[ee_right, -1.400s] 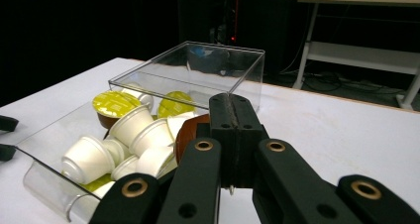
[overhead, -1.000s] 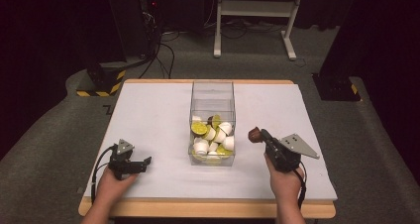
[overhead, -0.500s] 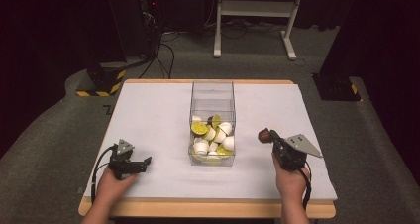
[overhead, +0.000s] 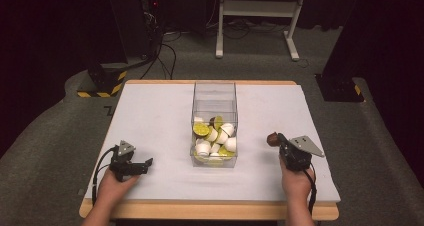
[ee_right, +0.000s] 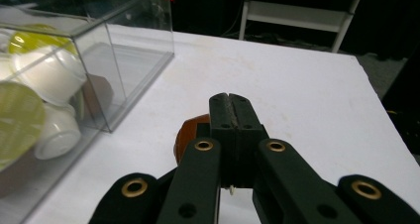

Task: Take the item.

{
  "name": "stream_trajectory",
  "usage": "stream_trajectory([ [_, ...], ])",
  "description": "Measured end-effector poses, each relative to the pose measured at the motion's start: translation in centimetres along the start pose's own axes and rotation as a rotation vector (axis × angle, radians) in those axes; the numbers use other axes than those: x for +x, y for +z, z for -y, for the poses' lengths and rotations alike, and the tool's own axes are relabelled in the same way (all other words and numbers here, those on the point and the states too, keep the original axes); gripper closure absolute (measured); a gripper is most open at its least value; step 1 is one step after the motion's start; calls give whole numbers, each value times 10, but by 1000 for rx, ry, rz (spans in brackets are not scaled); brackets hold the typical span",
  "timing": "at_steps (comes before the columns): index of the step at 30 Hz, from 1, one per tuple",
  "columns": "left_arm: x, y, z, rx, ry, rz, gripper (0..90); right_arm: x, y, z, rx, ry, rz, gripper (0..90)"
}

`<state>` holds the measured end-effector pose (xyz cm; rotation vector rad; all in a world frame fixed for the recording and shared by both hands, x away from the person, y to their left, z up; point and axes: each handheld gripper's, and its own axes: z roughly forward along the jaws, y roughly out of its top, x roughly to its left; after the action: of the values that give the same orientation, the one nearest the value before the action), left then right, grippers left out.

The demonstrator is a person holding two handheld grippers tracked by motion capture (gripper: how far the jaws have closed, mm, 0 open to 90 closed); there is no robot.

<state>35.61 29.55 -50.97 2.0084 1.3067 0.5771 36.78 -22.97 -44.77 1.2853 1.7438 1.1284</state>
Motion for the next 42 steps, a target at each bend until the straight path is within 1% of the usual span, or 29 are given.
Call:
stream_trajectory([
  [5,0,0,0,0,0,1,124,-5,3,4,17,-2,23,900],
  [8,0,0,0,0,0,0,124,-10,7,9,42,4,41,900],
  [9,0,0,0,0,0,0,124,-10,7,9,42,4,41,900],
  [10,0,0,0,0,0,0,124,-12,9,12,58,8,46,900],
  [11,0,0,0,0,0,0,124,-12,9,12,58,8,46,900],
  [12,0,0,0,0,0,1,123,-14,12,15,70,8,48,900],
  [19,0,0,0,0,0,1,124,-14,18,19,101,4,51,900],
  [21,0,0,0,0,1,1,124,-13,19,21,110,-6,56,894],
  [23,0,0,0,0,0,1,124,-12,20,21,110,-7,56,878],
  [24,0,0,0,-1,0,1,124,-12,20,20,109,-6,55,842],
  [25,0,0,0,-1,0,1,124,-12,20,20,109,-6,55,842],
  [26,0,0,0,0,1,1,124,-11,19,19,106,-4,54,815],
  [29,0,0,0,0,-1,0,124,-11,18,18,102,3,52,791],
  [33,0,0,0,0,0,1,124,-7,14,14,84,7,33,755],
  [35,0,0,0,0,0,1,124,-3,13,12,76,-6,17,742],
  [38,0,0,0,0,0,1,124,7,13,10,76,-19,-17,713],
  [42,0,0,0,0,0,1,124,23,16,10,89,-42,-76,683],
])
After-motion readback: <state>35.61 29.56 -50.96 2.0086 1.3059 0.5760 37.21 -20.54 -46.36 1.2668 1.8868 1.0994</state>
